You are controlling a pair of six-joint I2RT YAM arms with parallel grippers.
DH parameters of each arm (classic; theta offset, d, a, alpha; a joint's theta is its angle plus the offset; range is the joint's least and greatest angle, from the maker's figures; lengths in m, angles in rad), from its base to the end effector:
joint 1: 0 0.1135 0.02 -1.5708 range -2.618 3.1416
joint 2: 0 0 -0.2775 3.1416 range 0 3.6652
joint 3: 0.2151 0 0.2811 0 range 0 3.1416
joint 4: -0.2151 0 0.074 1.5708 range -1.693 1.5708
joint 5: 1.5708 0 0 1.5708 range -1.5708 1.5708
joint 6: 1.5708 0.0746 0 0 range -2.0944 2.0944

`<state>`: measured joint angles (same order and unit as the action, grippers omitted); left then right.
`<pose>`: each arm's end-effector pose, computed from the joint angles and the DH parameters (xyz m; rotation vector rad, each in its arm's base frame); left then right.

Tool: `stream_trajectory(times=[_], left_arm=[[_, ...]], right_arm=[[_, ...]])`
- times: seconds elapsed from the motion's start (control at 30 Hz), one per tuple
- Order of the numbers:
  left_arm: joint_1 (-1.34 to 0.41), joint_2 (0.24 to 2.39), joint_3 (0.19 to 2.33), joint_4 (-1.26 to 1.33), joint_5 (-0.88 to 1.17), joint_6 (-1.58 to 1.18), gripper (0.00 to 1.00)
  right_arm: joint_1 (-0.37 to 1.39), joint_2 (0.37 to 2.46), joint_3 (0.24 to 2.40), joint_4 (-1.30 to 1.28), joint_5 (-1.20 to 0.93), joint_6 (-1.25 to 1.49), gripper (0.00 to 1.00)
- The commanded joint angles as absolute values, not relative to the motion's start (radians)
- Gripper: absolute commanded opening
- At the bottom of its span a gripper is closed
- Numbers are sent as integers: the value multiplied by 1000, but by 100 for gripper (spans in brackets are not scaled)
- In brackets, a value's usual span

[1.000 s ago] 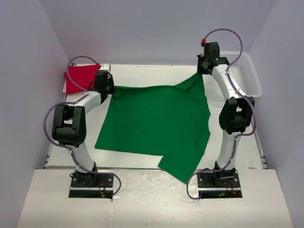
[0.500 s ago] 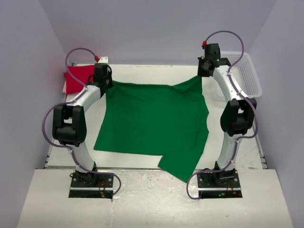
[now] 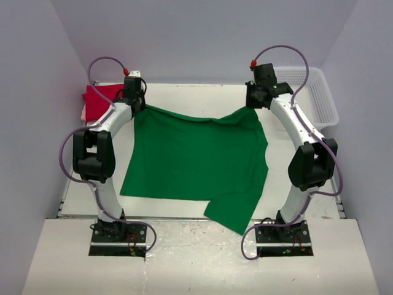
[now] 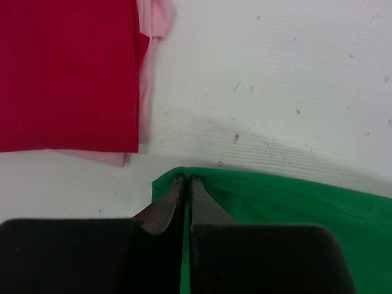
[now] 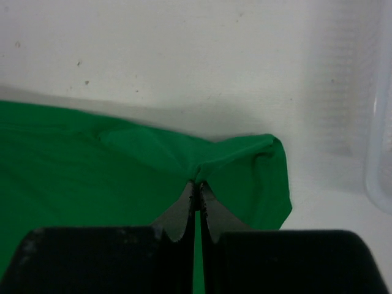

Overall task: Fold and stack the t-shirts
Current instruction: Flatten out the tshirt

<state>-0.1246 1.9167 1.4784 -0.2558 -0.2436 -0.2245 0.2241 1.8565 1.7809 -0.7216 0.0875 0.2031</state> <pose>0.4991 -0.0444 0.2187 -0.2400 2.2291 0.0876 0.4696 0.1004 0.3127 0.0174 2.3664 0.1031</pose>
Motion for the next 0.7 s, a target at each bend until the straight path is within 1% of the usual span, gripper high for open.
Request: stream_trajectory(times=[0.0, 0.13, 0.37, 0.67], left_arm=[[-117, 1951, 1558, -299, -273, -207, 0], [-118, 1997, 1566, -327, -258, -210, 0], [-120, 1959, 1461, -310, -267, -248, 0], [-121, 1934, 1462, -317, -271, -255, 0]], right_arm=[[255, 1770, 1706, -744, 113, 264, 0], [297, 1695, 1570, -753, 150, 308, 0], [331, 1597, 1437, -767, 184, 383, 0], [408, 1506, 1281, -781, 227, 442, 0]])
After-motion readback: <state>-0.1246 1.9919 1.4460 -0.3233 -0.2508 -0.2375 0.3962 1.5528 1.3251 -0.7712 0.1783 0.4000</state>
